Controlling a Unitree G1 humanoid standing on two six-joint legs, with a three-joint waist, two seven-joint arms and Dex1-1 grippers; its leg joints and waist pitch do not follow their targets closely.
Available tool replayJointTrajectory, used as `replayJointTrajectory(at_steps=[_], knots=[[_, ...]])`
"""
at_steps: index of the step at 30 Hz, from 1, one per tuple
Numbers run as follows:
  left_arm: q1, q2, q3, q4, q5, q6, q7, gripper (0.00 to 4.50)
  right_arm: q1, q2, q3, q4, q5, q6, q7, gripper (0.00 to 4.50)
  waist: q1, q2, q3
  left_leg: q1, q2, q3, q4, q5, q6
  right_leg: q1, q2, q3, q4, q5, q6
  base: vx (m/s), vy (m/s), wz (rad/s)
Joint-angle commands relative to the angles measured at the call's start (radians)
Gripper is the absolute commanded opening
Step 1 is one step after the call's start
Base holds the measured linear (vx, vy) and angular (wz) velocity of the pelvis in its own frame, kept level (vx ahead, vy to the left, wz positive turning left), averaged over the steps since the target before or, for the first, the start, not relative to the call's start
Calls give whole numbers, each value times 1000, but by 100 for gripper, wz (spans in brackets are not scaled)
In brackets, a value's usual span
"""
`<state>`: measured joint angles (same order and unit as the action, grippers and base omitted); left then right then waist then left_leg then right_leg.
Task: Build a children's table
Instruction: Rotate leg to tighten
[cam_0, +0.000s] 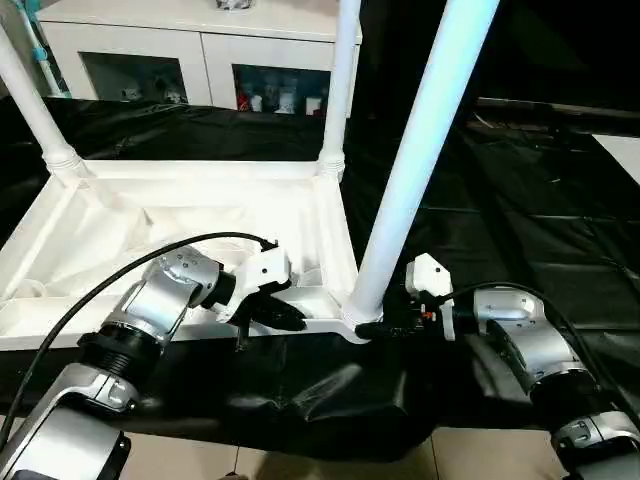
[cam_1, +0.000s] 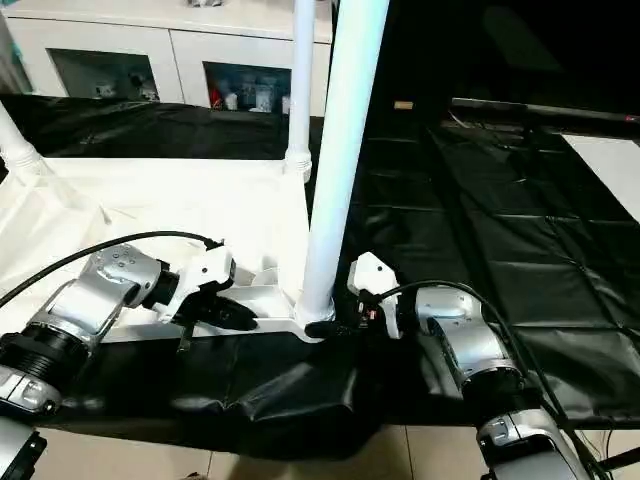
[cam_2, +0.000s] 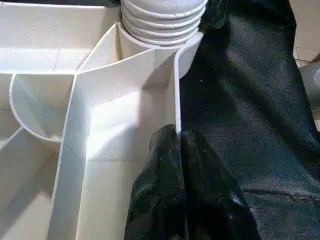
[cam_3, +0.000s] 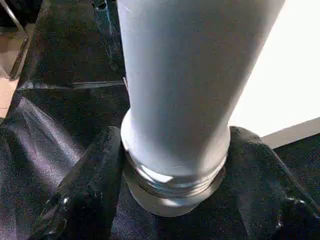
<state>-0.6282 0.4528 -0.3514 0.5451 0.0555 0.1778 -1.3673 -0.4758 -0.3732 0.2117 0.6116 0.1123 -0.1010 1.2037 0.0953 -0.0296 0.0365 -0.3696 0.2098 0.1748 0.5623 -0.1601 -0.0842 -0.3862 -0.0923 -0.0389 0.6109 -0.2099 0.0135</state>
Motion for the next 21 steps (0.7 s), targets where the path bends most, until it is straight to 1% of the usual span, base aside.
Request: replayJointTrajectory(at_steps=[1, 8, 9, 10, 11, 12, 13, 14, 15, 17, 21], knots=[[32, 1, -63, 25, 40, 15, -11, 0, -20, 8, 4, 2, -2, -19, 7, 267, 2, 1, -52, 11, 17, 6, -59, -214, 52, 39, -34, 24, -61, -51, -259, 0, 0, 0], [36, -6, -60, 23, 37, 23, -1, 0, -12, 16, -2, 8, -1, -34, -6, 267, 1, 1, -52, 11, 17, 6, -59, -222, 49, 38, -35, 24, -62, -68, -258, 0, 0, 0], [37, -4, -61, 22, 38, 22, -3, 0, -16, 20, -10, 10, 5, -18, -15, 267, 1, 0, -51, 12, 17, 6, -59, -227, 48, 38, -35, 24, -63, -78, -257, 0, 0, 0], [37, -4, -61, 22, 38, 22, -3, 0, -17, 21, -13, 11, 10, -10, -14, 267, 1, 0, -51, 12, 17, 6, -60, -229, 47, 38, -35, 24, -63, -83, -255, 0, 0, 0], [37, -3, -62, 23, 38, 22, -4, 0, -21, 26, -20, 10, 25, 14, -9, 323, 0, 1, -51, 11, 17, 5, -60, -229, 46, 39, -35, 24, -63, -86, -254, 0, 0, 0], [37, -3, -61, 23, 38, 21, -3, 0, -22, 27, -23, 7, 32, 26, -3, 337, 0, 0, -52, 12, 17, 6, -60, -229, 47, 39, -34, 24, -63, -84, -254, 0, 0, 0], [37, -3, -61, 25, 39, 20, -2, 0, -24, 28, -25, 5, 39, 38, 4, 337, 0, 0, -52, 12, 17, 5, -60, -226, 48, 39, -34, 24, -62, -80, -255, 0, 0, 0], [36, -4, -61, 27, 39, 19, -2, 0, -26, 28, -24, 6, 34, 29, -1, 337, 0, 1, -52, 12, 18, 6, -59, -225, 49, 37, -35, 24, -62, -76, -257, 0, 0, 0], [34, -4, -61, 29, 39, 18, -1, 0, -30, 30, -21, 13, 15, -4, -26, 357, 0, 1, -52, 13, 18, 6, -59, -224, 48, 36, -35, 24, -61, -73, -258, 0, 0, 0], [34, -5, -61, 31, 39, 18, 0, 0, -33, 33, -20, 22, 4, -28, -34, 357, 0, 1, -53, 13, 18, 5, -60, -220, 45, 37, -36, 24, -60, -68, -259, 0, 0, 0], [35, -4, -62, 29, 39, 18, 1, 0, -36, 36, -18, 32, -1, -36, -35, 357, 0, 1, -52, 12, 16, 6, -59, -215, 48, 38, -35, 24, -60, -55, -260, 0, 0, 0]])
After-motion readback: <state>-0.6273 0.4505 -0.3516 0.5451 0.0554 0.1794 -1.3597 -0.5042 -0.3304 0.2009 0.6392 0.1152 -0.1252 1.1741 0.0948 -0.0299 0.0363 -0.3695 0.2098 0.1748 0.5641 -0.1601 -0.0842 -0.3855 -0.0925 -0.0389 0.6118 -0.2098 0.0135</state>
